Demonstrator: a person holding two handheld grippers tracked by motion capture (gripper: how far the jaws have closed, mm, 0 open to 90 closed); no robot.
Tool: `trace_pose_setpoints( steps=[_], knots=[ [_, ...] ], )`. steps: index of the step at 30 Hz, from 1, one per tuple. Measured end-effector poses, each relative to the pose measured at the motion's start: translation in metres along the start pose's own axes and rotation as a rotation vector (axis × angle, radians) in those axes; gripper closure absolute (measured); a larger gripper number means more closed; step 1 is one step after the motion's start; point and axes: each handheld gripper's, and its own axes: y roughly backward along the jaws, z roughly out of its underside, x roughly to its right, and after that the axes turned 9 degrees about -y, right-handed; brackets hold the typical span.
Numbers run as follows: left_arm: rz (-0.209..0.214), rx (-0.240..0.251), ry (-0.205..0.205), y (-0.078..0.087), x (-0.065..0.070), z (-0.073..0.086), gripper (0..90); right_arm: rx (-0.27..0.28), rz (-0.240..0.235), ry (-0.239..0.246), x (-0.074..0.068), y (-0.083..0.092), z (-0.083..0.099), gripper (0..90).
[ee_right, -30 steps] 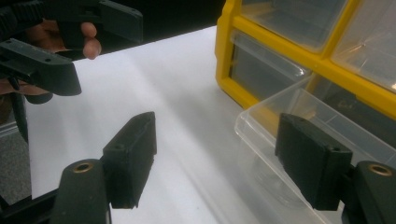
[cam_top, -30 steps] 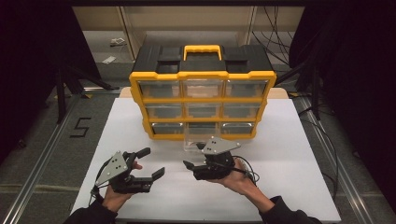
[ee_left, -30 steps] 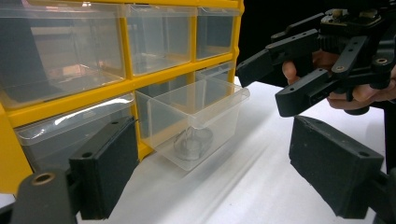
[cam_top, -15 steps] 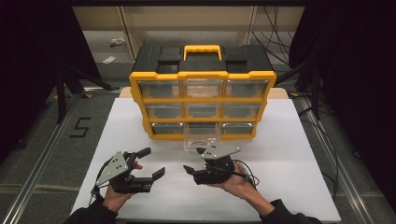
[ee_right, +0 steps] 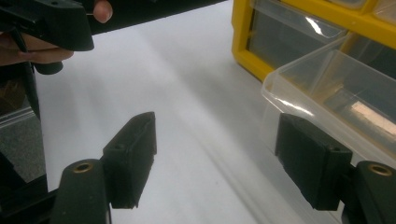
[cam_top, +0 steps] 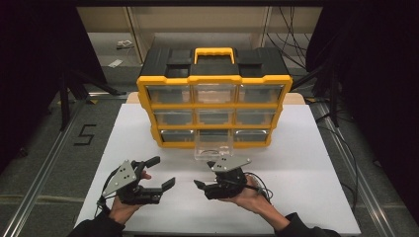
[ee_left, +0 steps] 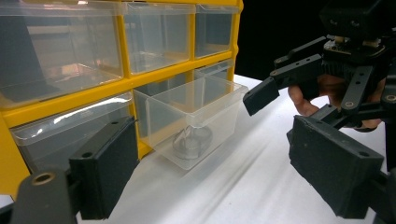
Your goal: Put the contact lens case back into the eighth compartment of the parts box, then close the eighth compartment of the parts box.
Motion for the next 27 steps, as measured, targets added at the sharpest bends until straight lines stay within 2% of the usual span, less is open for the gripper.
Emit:
trace_pose_setpoints(
  steps=[4, 20, 27],
  knots=[
    [-0.001, 0.000, 0.003, 0.000, 0.000, 0.000, 15.5, -0.016, -0.001, 0.005, 0.001, -0.003, 0.002, 30.2],
    [0.000, -0.003, 0.001, -0.001, 0.000, 0.000, 15.5, -0.137, 0.018, 0.019, 0.004, -0.015, 0.012, 30.3],
    [-0.003, -0.003, 0.004, -0.001, 0.000, 0.000, 15.5, -0.167, 0.027, 0.028, 0.005, -0.018, 0.014, 30.6]
  ],
)
